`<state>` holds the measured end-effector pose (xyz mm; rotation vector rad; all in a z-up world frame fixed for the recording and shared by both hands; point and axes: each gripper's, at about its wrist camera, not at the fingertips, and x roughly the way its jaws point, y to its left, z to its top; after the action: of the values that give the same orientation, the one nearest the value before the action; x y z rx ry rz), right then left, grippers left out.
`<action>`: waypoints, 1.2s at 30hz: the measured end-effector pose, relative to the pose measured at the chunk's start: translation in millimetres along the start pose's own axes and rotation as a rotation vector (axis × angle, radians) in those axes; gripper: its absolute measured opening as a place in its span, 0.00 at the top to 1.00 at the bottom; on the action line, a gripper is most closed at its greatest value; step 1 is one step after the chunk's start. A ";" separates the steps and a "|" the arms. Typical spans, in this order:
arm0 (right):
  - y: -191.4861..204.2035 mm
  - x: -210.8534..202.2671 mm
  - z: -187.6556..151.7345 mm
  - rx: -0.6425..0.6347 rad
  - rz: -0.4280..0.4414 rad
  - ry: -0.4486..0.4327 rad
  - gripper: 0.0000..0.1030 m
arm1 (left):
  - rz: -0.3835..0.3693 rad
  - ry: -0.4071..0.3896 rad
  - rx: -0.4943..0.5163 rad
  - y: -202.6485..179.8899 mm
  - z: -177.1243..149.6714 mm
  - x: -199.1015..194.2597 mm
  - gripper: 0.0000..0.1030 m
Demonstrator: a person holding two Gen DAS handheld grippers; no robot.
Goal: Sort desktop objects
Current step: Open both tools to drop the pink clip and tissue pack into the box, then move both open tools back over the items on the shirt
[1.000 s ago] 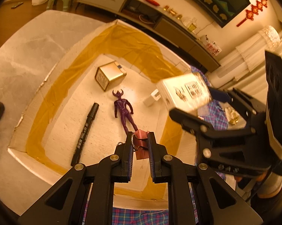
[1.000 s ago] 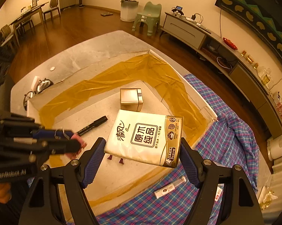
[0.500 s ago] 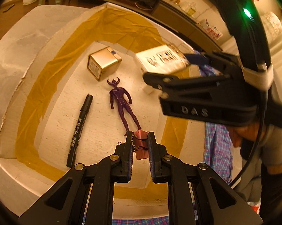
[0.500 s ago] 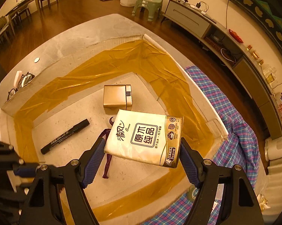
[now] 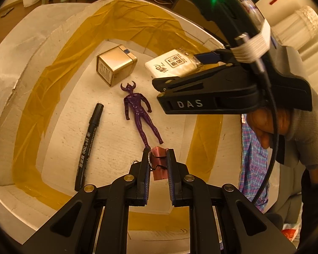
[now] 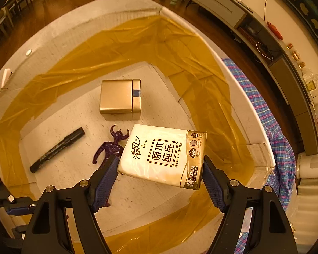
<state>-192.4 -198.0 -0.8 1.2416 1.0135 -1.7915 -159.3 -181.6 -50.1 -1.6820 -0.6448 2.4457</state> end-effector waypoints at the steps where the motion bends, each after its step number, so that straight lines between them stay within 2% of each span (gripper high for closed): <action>1: 0.8 1.9 0.9 -0.005 -0.005 0.008 0.25 | 0.000 0.001 0.000 0.2 -0.3 0.3 0.85; 12: 0.9 -4.0 8.9 -0.012 -0.030 0.006 0.24 | -0.020 0.033 0.032 -8.1 -3.1 4.4 0.84; 16: -1.2 -6.7 7.6 0.001 -0.028 -0.005 0.23 | -0.017 0.043 0.032 -10.4 -5.6 3.8 0.71; 19: -4.1 -9.5 5.1 0.014 -0.024 -0.013 0.23 | -0.009 0.039 0.029 -10.0 -6.1 1.7 0.71; 25: -8.4 -23.0 -4.4 0.037 0.005 -0.037 0.23 | 0.014 0.008 0.044 -15.0 -13.2 -13.9 0.71; 36: 4.9 -59.4 -42.4 0.032 0.048 -0.102 0.23 | 0.125 -0.093 0.134 -39.2 -33.0 -46.9 0.71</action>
<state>-155.4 -154.9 45.2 1.1715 0.8938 -1.8215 -117.1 -151.8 -3.7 -1.6118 -0.3862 2.6013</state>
